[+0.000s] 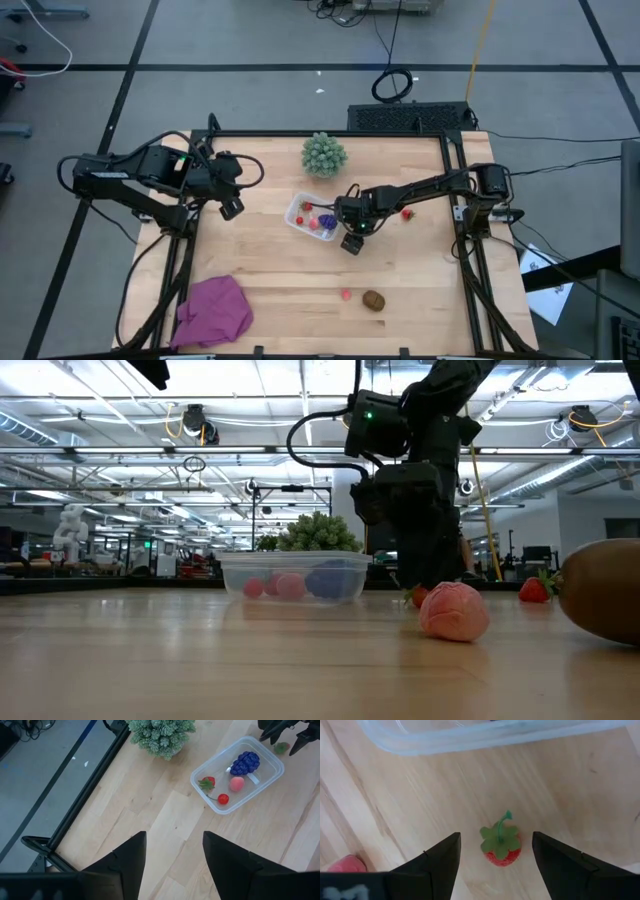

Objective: Pick and placing Produce into tupperware
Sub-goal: Put the left strawberry into the transparent bin

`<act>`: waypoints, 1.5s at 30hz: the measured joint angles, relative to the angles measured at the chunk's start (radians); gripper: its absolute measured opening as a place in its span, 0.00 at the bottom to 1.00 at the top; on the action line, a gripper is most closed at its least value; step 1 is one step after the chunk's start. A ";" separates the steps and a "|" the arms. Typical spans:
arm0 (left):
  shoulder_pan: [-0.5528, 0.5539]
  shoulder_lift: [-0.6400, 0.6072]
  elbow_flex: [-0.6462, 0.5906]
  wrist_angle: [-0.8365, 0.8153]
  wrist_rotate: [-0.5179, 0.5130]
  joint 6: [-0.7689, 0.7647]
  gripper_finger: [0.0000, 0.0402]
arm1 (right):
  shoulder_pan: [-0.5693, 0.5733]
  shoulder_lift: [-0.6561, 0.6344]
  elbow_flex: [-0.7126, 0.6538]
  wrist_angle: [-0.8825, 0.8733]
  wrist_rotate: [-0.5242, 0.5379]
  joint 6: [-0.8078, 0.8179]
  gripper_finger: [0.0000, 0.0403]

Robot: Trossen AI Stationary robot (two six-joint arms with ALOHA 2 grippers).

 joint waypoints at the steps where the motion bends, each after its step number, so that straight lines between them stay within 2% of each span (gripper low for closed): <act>1: 0.000 0.000 0.000 0.000 0.000 0.000 0.50 | 0.000 0.000 -0.002 0.002 0.000 -0.001 0.58; 9: 0.000 0.000 0.000 0.000 0.000 0.000 0.49 | 0.003 -0.007 -0.055 0.016 0.001 0.023 0.58; 26: 0.000 0.000 0.000 0.006 0.000 0.000 0.48 | 0.003 -0.003 -0.060 0.037 0.000 0.026 0.58; 45: 0.000 0.000 0.000 0.007 0.000 0.000 0.48 | 0.003 -0.005 -0.063 0.046 0.007 0.025 0.32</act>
